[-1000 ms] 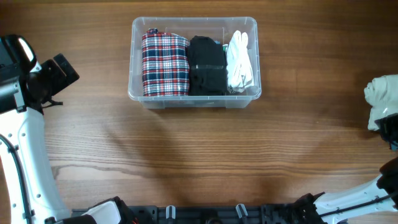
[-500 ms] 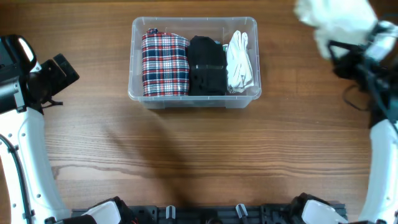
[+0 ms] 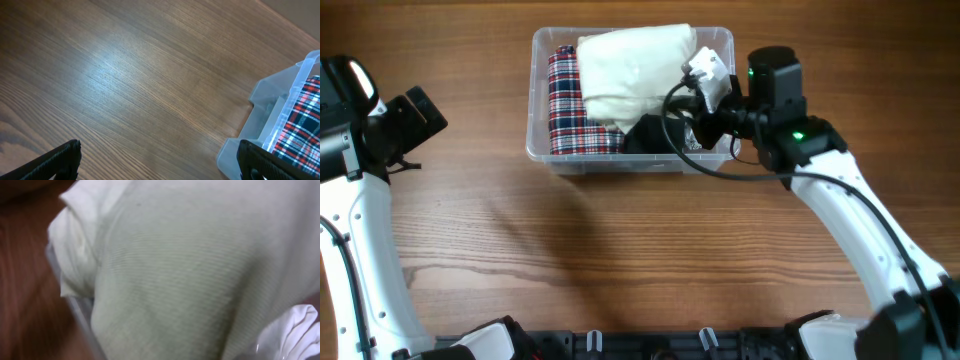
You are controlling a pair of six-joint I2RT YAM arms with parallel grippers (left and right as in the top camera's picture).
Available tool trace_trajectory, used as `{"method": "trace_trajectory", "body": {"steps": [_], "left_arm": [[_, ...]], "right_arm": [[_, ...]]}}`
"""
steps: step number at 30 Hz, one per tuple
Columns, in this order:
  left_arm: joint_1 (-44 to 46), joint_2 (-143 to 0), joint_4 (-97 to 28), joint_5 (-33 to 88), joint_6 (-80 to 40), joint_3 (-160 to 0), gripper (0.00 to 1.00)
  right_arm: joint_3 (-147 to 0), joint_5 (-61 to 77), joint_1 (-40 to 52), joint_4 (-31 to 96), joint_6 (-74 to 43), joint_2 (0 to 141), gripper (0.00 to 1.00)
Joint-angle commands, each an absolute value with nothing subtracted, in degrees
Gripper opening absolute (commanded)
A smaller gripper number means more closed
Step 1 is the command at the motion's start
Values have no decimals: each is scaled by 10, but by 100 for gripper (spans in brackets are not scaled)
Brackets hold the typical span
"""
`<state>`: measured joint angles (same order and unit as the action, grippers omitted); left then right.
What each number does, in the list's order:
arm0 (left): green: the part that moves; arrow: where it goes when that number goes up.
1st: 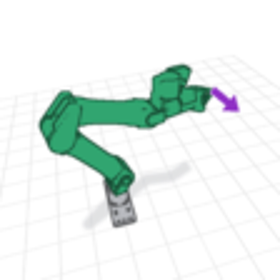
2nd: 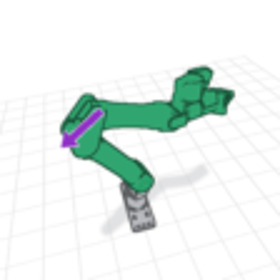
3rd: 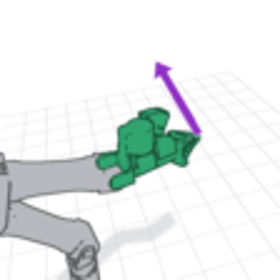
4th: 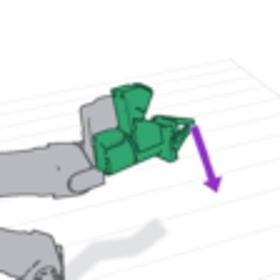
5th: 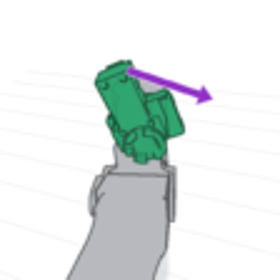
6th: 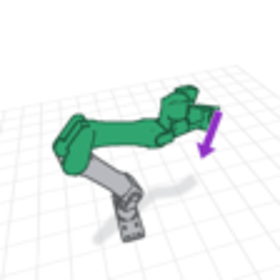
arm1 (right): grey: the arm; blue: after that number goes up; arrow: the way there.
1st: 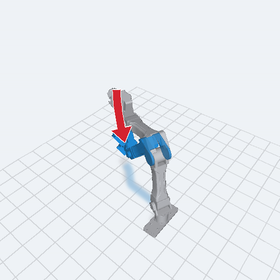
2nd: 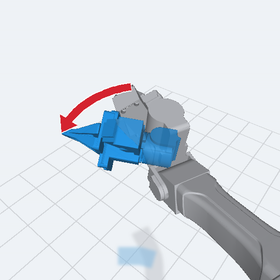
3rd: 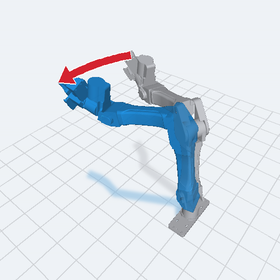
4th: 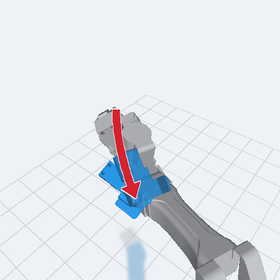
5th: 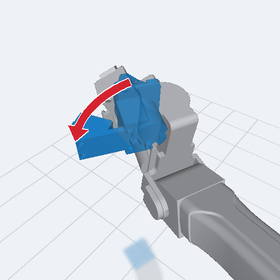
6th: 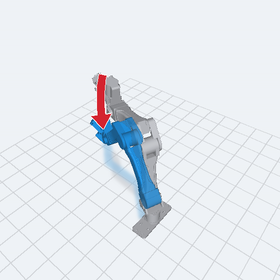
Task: Pack container
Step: 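Carry the cream garment over the box and lower it at the right end, then press the cream garment down into the box with the right gripper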
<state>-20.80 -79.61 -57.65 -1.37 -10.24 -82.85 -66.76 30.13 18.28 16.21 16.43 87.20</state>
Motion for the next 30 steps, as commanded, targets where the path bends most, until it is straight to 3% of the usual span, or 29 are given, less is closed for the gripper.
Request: {"method": "trace_trajectory", "body": {"steps": [1, 6, 19, 20, 21, 22, 23, 30], "left_arm": [[-212, -798, -575, -9, -108, -827, 100], [-212, -798, -575, -9, -108, -827, 100], [-212, -798, -575, -9, -108, -827, 100], [-212, -798, -575, -9, -108, -827, 100], [-212, -798, -575, -9, -108, -827, 100], [-212, -798, -575, -9, -108, -827, 100], [-212, -798, -575, -9, -108, -827, 100], [-212, -798, -575, -9, -108, -827, 100]], "right_arm": [[-676, 265, 182, 114, 151, 912, 4], [-676, 186, 169, 99, 116, 938, 4], [-676, 223, 133, 157, 131, 944, 5], [-676, 223, 133, 164, 131, 944, 20], [-676, 223, 133, 172, 131, 944, 60], [-676, 223, 133, 175, 129, 944, 89], [-676, 223, 133, 173, 117, 943, 100], [-694, 260, 133, 195, 72, 845, 100]]}}
